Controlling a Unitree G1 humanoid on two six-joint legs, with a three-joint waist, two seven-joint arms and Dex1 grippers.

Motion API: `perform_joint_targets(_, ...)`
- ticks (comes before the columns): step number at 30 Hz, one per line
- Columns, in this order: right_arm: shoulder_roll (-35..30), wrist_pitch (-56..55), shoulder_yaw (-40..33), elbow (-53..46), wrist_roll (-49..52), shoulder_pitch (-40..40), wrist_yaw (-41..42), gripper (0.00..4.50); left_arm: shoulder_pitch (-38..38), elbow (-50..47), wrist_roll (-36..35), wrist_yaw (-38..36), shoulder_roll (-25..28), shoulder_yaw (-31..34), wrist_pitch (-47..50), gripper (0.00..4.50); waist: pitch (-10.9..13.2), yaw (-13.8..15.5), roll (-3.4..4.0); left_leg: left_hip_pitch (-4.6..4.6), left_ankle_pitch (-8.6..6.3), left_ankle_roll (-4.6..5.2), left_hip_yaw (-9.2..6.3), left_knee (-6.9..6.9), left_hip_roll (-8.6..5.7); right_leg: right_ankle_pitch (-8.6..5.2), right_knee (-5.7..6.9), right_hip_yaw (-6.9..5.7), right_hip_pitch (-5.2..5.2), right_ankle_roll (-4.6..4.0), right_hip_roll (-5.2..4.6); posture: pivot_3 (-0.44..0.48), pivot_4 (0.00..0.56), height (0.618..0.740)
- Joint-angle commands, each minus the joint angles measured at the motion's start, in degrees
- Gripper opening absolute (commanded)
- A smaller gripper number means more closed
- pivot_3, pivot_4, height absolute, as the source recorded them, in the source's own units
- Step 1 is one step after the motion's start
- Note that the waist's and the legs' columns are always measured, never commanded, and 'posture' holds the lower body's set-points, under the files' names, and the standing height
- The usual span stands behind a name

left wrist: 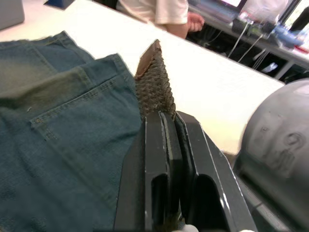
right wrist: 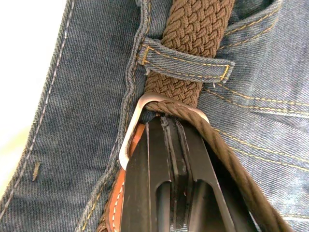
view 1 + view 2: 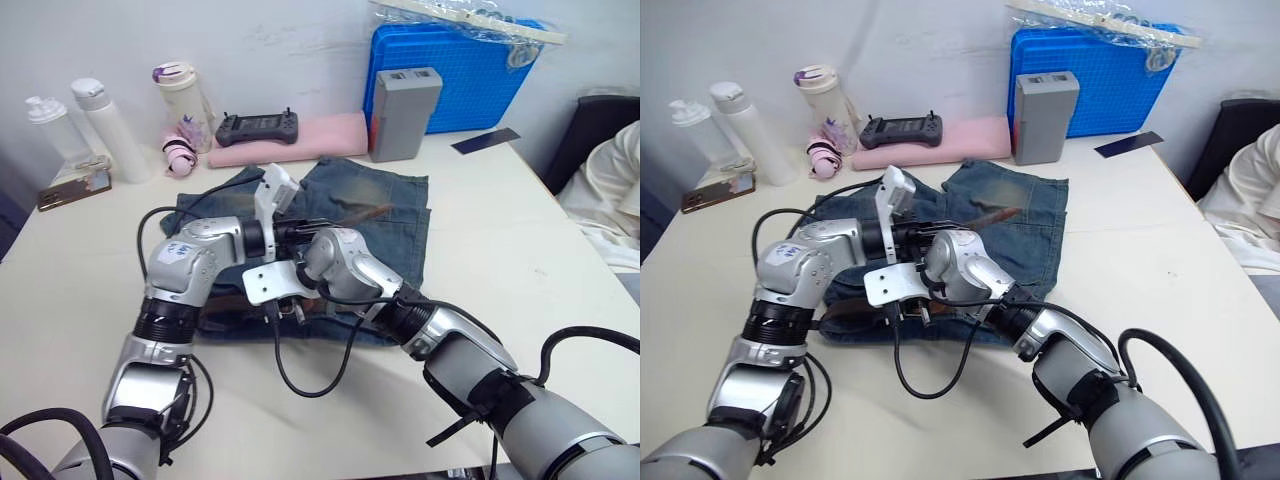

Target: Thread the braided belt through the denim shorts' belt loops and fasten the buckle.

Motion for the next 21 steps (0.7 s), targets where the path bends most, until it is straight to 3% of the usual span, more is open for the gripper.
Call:
perform_joint_targets(1, 3.6, -0.7, 13.0, 9.3, -2.6, 10.2, 3.9, 0.08, -10.4, -9.5, -5.9, -1.0, -10.9, -0.6, -7.8, 0.0, 0.0, 0.4, 0.07, 0.02, -0.04, -0.06, -0.15, 0.01, -0.04, 0.0, -0.04, 0.0, 0.08, 0.0, -0.01, 0.0, 0.15, 0.739)
perform_joint_targets(6, 3.4, -0.8, 11.7, 8.9, -3.9, 11.2, 4.6, 0.08, -8.1, -10.7, -3.8, -0.9, -10.2, 1.1, -7.3, 0.0, -0.1, 0.7, 0.09, 0.02, -0.11, -0.29, -0.46, 0.01, -0.23, 0.04, -0.13, 0.01, 0.17, 0.07, -0.05, 0.0, 0.15, 0.739)
perform_joint_targets(11, -1.0, 0.7, 6.9, 1.1, -2.5, 14.9, 3.7, 0.08, -0.8, -12.5, -0.4, 1.2, -1.0, 8.1, -8.2, 0.0, -0.1, 0.3, 0.09, -0.05, -0.1, -0.36, -0.51, -0.05, -0.24, 0.03, -0.14, 0.01, 0.17, 0.09, -0.03, 0.0, 0.15, 0.739)
perform_joint_targets(16, -1.2, -1.8, -2.6, -9.1, 2.6, 19.6, -2.9, 0.08, 11.8, -16.8, 4.1, 1.3, 8.2, 11.0, -13.7, 0.0, 0.1, -0.2, 0.02, -0.05, -0.23, -0.4, -1.28, -0.14, -0.24, -0.1, -0.31, 0.11, -0.1, -0.08, 0.36, 0.0, 0.15, 0.739)
perform_joint_targets(21, -3.1, -2.9, -6.3, -18.2, 6.1, 22.4, -4.8, 0.08, 22.2, -20.2, 6.9, 0.2, 14.4, 11.8, -19.2, 0.0, 0.3, -1.1, -0.14, -1.1, -0.35, -0.44, -2.0, -0.13, -0.38, -0.16, -0.19, 0.36, -1.55, -0.21, 0.69, 0.0, 0.15, 0.739)
